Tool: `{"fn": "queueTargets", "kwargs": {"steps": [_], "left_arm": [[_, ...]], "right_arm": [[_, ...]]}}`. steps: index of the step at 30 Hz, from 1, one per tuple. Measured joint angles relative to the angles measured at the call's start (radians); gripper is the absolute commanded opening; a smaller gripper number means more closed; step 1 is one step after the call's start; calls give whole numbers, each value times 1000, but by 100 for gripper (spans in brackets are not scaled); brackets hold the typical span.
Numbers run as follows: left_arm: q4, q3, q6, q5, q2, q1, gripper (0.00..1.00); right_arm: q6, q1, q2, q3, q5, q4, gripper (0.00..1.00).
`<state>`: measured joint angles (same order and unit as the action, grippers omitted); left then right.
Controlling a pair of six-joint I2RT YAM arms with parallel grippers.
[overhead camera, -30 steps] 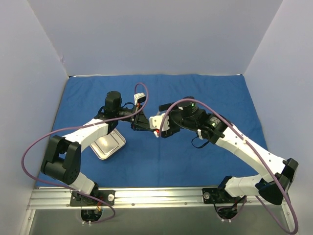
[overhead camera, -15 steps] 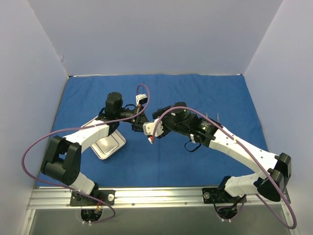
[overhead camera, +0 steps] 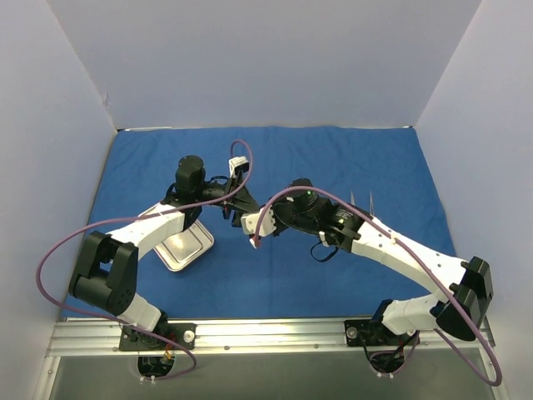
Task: Open and lay out the surgical kit
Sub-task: Place the medical item in the surgical kit.
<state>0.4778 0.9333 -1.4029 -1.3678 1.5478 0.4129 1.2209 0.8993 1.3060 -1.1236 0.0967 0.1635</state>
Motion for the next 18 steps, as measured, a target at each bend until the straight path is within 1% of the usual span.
{"fn": "queueTargets", "kwargs": {"steps": [1, 2, 3, 4, 8, 11, 13, 16, 17, 18], "left_arm": [[5, 0, -6, -2, 0, -4, 85], [10, -1, -7, -3, 0, -13, 86], [14, -1, -9, -2, 0, -25, 99], [24, -2, -8, -2, 0, -40, 94], [50, -8, -13, 3, 0, -137, 94], [52, -35, -16, 25, 0, -251, 94], [45, -64, -14, 48, 0, -326, 94], [-36, -77, 36, 89, 0, -394, 94], [-96, -71, 79, 108, 0, -403, 94], [-193, -51, 142, 128, -2, -408, 94]], "right_arm": [[-13, 0, -1, 0, 0, -10, 0], [-23, 0, -1, 0, 0, -14, 0], [-40, 0, -1, 1, 2, -19, 0], [-56, -5, -1, 2, 5, -23, 0], [-183, -52, -10, 18, 41, -22, 0], [-361, -123, -17, 28, 48, -19, 0], [-510, -172, -8, 24, 37, -11, 0], [-725, -251, 51, -27, 21, 27, 0], [-803, -277, 75, -39, 14, 32, 0], [-876, -306, 98, -48, 7, 39, 0]]}}
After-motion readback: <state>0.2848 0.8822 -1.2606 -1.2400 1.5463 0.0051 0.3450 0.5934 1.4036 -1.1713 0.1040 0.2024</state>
